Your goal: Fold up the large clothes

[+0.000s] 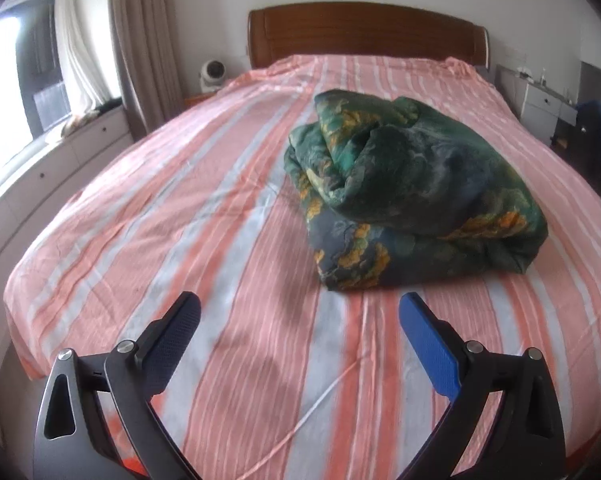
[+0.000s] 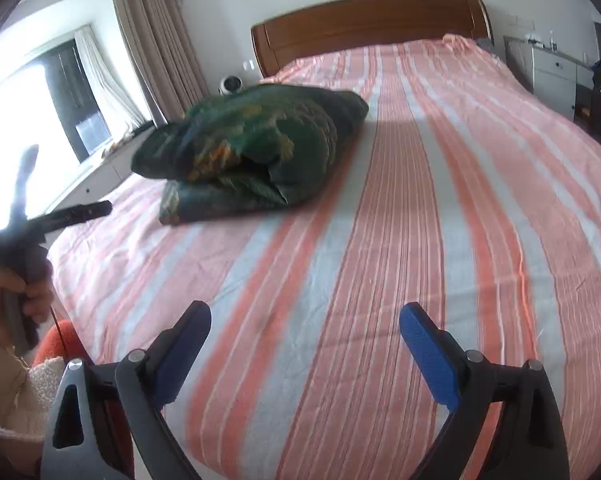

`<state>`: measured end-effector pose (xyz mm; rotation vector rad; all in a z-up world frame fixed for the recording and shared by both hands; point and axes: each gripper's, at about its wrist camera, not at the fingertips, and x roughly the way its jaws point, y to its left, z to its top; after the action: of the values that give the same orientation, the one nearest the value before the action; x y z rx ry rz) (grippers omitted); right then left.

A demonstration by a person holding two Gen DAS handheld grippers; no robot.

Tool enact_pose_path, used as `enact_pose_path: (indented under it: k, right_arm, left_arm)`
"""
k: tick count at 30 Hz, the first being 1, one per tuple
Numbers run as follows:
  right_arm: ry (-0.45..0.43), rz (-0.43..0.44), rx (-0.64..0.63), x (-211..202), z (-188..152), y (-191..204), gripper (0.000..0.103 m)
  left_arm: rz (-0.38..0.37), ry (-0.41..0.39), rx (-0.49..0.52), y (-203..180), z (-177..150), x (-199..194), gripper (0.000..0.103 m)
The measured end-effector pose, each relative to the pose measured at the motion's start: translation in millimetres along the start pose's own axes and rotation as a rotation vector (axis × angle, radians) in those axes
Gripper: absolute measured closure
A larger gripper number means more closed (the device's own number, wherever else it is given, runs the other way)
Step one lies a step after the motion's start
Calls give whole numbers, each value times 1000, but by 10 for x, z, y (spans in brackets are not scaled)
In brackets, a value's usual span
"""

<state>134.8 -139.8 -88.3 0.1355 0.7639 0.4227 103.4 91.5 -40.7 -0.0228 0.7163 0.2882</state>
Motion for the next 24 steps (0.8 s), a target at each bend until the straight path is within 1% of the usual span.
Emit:
enact_pose_path:
  k: [2,4,6,13,16,20,24]
  right_arm:
    - [-65,9,1,-112,28,8,9]
    - [-150,8,-1,-244,56,17,8]
    - [-192,13,-14,-292,81,20,5]
    - [-98,45,-15,-43,55,21,5]
    - [-79,61,-43,44,171,85,5]
    - [-88,90,-77,154,572,164,5]
    - [-84,123,-136,380,1239,282,5]
  left_arm:
    - [7,-35,11,-42,-27,-55,3]
    - [4,-37,13,-65,-33,-89,3]
    - [-2,-35,10,-73,-56,-98,3]
    - [-34,-25,-20,-19,-71,-81,3]
    - [-46,-23,-38,28,-65,-67,2]
    - [-56,-7,-42,88,-68,-32,1]
    - [-58,3,-71,220,-83,11,1]
